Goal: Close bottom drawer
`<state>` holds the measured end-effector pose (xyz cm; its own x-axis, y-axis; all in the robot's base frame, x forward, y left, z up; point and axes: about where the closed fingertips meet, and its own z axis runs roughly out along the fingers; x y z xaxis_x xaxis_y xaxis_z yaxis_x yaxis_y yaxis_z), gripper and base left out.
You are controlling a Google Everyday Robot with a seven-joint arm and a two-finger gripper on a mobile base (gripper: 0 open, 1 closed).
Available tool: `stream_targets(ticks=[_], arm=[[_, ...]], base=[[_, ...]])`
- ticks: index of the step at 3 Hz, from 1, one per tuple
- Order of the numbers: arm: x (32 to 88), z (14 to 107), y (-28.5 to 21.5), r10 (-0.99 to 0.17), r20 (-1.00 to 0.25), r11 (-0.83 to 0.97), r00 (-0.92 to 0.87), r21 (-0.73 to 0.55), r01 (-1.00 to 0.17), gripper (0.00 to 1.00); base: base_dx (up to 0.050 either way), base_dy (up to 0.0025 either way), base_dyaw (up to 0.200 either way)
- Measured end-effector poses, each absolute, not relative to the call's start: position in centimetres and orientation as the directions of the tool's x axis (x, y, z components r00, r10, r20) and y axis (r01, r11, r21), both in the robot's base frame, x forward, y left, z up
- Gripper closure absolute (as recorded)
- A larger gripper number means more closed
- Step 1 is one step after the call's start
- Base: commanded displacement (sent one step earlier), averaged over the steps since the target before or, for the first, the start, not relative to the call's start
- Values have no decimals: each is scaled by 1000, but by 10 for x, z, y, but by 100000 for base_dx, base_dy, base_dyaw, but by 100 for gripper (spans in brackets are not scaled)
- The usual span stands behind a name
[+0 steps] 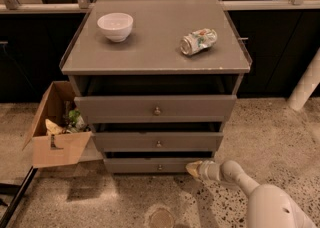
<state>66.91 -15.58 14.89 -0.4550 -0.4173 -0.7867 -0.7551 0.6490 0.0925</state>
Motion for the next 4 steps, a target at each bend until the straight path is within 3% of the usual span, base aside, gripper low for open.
stream_targets(ticks=[2,3,4], arm=[[668,140,-165,-397,-791,660,-465,106,-744,16],[660,139,-166,-394,-791,661,-468,110,-742,0],[650,139,-166,-394,-791,661,-468,110,-742,0]], base=[[0,0,0],[0,0,0],[0,0,0]])
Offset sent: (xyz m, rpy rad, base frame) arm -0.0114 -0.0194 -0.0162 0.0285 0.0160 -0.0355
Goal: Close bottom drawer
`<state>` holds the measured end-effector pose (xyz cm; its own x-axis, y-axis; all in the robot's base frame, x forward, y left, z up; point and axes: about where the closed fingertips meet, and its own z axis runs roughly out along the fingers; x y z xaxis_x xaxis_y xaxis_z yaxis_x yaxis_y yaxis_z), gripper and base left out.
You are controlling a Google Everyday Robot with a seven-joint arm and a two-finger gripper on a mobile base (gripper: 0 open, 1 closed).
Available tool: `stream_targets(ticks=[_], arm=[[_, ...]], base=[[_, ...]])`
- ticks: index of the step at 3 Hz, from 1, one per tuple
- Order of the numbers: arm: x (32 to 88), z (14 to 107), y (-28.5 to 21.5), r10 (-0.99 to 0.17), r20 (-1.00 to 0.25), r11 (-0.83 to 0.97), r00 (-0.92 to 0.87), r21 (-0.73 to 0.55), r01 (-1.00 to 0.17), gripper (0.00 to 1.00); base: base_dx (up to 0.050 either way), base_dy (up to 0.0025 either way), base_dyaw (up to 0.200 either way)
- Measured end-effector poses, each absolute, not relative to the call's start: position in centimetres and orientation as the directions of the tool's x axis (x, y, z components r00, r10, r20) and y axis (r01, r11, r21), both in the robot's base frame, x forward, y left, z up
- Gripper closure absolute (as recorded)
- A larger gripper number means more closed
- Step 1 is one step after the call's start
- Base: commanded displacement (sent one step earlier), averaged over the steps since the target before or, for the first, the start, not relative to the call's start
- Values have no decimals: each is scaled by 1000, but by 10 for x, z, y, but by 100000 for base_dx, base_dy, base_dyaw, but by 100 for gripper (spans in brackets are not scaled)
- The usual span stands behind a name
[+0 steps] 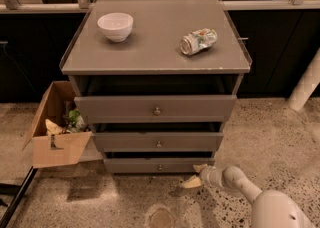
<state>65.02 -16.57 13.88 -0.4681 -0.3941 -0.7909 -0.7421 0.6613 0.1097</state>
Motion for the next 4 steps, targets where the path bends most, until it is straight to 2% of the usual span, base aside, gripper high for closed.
stream_targets(ticks=[1,3,4], arm=[[647,139,-166,-394,-791,661,-468,110,-742,0],[579,128,-180,-259,-833,720,-489,171,-672,0],[576,128,-185,-254,-833,724,-491,173,-667,0]], base=[[0,0,0],[0,0,0],[0,0,0]])
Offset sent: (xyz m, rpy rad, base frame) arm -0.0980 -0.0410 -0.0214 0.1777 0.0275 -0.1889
